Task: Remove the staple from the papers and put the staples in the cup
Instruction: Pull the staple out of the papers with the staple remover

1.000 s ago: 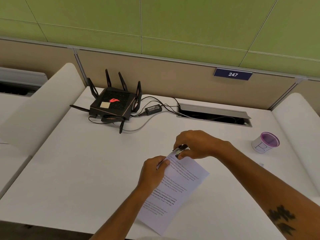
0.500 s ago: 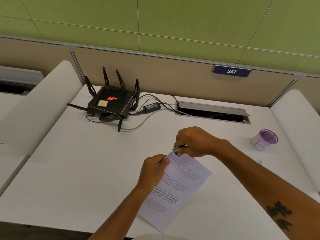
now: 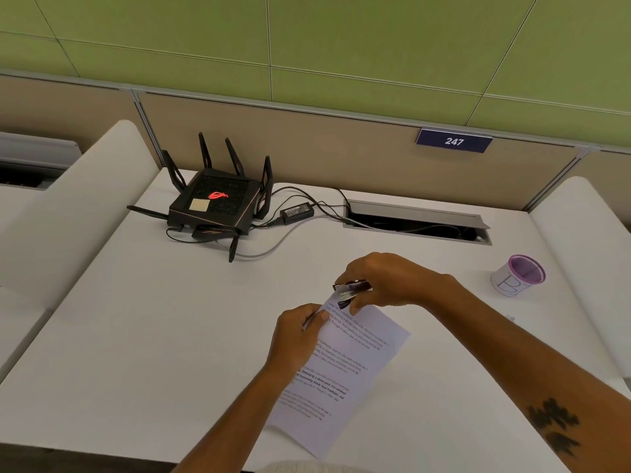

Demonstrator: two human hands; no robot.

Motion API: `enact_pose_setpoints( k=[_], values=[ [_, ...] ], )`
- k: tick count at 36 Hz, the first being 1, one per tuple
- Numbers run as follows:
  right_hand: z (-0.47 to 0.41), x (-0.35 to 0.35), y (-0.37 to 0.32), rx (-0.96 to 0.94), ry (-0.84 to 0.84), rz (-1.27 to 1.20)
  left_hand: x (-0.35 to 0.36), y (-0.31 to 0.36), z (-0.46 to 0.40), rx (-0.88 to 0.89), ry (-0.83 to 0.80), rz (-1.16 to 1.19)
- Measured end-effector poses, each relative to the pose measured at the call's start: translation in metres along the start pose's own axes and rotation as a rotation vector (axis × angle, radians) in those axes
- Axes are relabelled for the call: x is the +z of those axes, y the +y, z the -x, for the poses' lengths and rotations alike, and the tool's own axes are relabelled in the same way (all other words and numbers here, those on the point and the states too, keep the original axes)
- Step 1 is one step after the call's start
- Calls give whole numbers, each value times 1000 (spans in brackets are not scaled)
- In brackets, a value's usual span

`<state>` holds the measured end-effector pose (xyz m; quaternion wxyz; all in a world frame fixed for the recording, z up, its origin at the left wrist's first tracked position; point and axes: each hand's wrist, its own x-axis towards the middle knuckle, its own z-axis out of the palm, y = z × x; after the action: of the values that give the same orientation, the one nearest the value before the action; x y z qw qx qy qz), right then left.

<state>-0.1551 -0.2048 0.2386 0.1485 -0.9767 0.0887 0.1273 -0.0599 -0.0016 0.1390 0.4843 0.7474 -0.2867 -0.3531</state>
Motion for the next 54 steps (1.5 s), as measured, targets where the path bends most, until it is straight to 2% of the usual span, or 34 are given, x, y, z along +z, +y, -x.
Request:
enact_pose_setpoints(
  k=[4,7,13,18,22,30,38,43,50,54],
  values=[
    [3,0,5,55,-1,-34,-2,4,4,-22,2,49],
    [8,-1,12,99,58,-142,-3,5,5,-37,13,62],
    [24,3,12,255,351,-451,-7,8,6,-99,42,173],
    [38,30,-22,399,623,-794,-9,13,6,-148,77,297],
    [39,70,-57,534,704,-955,-9,24,8,-168,87,405],
    [35,100,-101,458,838,-841,-7,38,9,-149,77,526],
    [38,104,-112,464,698,-798,-2,46,12,-201,98,697],
    [40,110,-116,474,645,-620,-3,47,14,-199,129,699],
    [42,114,-109,489,788,-339,-2,51,18,-119,153,623],
    [46,108,-102,540,851,-391,-1,48,19,-86,161,561]
  ],
)
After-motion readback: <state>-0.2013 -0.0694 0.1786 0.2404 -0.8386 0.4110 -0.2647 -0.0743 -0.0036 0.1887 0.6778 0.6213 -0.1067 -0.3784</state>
